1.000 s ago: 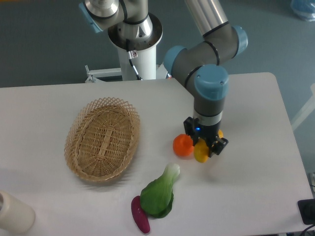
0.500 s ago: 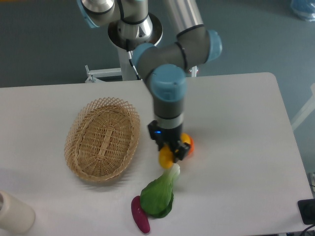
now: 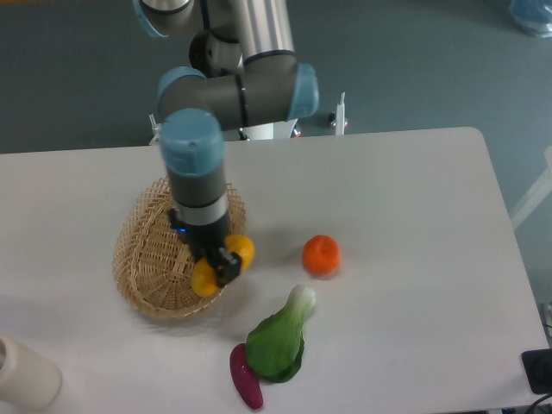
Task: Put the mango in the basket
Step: 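Carry the held yellow mango past the orange toward the wicker basket, then lower the mango into the basket and open the gripper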
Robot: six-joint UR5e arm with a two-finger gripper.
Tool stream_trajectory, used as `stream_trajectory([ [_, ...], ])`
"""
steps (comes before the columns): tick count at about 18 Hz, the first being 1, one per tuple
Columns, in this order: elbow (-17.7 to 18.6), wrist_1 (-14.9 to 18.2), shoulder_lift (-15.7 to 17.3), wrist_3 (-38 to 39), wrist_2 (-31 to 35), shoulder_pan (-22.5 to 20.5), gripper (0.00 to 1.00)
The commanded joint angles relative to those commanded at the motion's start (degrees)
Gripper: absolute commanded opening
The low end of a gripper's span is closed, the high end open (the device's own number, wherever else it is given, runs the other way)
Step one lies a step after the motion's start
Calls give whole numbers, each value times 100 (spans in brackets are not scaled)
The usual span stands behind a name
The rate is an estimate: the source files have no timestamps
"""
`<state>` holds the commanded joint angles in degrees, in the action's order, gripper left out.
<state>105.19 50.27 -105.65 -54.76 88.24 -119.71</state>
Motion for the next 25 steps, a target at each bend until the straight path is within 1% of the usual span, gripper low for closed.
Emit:
stream_trajectory([
  [3, 256, 0, 106, 0, 0, 158, 43],
  [4, 291, -9, 106, 0, -9, 193, 46],
  [7, 291, 0, 62, 0, -26, 290, 50],
  [8, 309, 0, 36, 0, -18, 299, 53],
  [9, 361, 0, 27, 9, 0, 299, 54],
  [11, 414, 0, 18, 0, -26, 299, 64],
  [12, 414, 0, -8, 0, -35, 299, 79],
  [13, 414, 0, -26, 0, -18, 299, 97],
  [14, 406, 0, -34, 17, 0, 299, 100],
  [18, 379, -9, -17, 26, 9, 299, 100],
  [21, 292, -18, 1, 105, 9, 273, 100],
  [23, 204, -44, 1, 105, 26, 212, 100],
  [25, 81, -53, 1, 105, 114, 45, 100],
])
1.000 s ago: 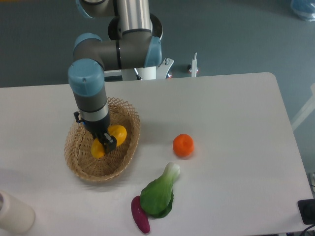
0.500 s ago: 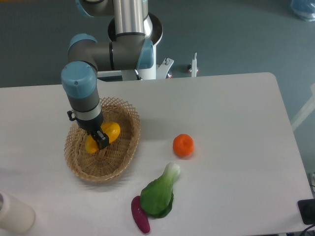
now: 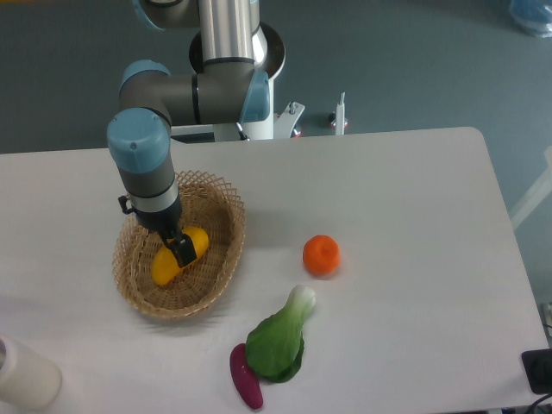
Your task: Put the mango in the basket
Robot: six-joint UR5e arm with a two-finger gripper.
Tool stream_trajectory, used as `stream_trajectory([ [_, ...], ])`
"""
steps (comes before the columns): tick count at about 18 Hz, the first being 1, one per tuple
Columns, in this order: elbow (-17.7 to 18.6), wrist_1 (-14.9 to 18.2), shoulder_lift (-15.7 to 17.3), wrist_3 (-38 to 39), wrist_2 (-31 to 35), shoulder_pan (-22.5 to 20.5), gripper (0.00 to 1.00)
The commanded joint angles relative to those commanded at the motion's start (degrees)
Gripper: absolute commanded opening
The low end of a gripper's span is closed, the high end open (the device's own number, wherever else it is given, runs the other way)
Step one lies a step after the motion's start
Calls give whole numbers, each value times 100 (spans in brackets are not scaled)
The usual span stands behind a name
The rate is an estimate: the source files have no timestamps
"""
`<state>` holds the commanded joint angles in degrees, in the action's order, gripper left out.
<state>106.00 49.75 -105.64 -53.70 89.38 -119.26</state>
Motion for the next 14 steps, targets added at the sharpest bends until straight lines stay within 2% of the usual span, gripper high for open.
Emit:
stream_trajectory([
  [8, -308, -26, 53, -140, 88, -1168, 100],
  [10, -431, 26, 26, -499, 80, -1458, 100],
  [14, -431, 44, -44, -1510, 88, -2127, 100],
])
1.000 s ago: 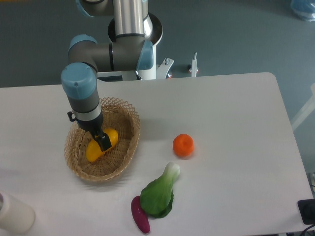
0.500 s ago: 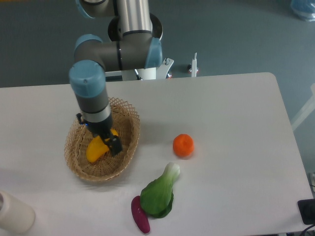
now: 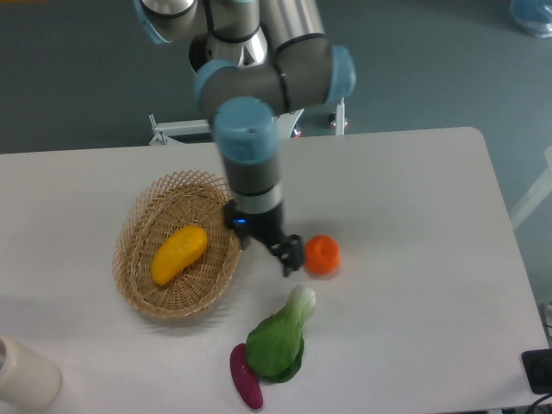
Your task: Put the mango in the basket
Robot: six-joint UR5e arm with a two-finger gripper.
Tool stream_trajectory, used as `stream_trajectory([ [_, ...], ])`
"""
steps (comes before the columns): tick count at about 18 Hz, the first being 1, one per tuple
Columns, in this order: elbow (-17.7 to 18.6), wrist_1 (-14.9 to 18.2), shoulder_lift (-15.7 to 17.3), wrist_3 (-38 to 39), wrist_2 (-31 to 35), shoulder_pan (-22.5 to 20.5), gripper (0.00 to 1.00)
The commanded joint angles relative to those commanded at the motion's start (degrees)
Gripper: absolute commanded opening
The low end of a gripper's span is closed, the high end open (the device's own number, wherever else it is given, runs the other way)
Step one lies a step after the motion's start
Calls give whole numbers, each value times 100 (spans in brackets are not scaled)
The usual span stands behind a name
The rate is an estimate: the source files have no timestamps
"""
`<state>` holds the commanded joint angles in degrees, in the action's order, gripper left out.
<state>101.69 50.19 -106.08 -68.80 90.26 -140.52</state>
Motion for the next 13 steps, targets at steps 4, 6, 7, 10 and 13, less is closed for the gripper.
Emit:
stream_trajectory([
  [4, -96, -9, -79, -650, -35, -431, 100],
  [6, -123, -18, -150, -932, -35, -537, 100],
  [7, -140, -9, -150, -985, -61, -616, 100],
  [10, -88, -9, -237, -1345, -167, -915, 100],
  [13, -44, -9, -282, -1530, -149, -1091, 100],
])
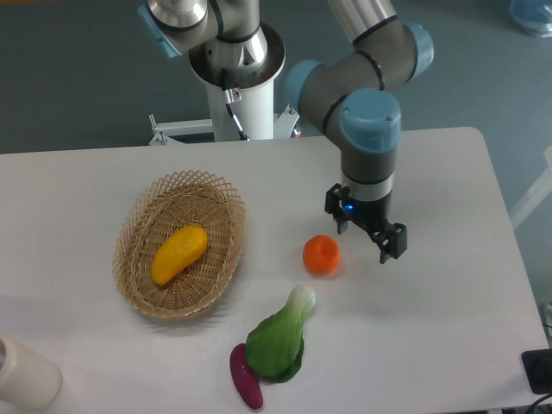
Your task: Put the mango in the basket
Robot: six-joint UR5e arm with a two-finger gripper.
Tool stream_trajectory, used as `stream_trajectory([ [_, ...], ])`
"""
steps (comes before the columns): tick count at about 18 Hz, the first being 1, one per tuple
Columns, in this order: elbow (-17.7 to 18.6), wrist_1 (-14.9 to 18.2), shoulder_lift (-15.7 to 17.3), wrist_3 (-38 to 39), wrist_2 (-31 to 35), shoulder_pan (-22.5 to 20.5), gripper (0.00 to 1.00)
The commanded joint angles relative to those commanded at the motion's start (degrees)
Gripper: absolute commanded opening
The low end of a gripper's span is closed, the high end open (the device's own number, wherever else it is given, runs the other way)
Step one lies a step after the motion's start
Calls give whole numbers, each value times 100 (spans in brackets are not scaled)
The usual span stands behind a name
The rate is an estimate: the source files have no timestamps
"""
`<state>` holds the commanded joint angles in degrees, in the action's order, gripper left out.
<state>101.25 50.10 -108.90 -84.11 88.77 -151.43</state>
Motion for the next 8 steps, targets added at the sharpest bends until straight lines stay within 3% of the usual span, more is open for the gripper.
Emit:
stream_trajectory([
  [8, 9, 0, -26, -106, 35, -18, 100],
])
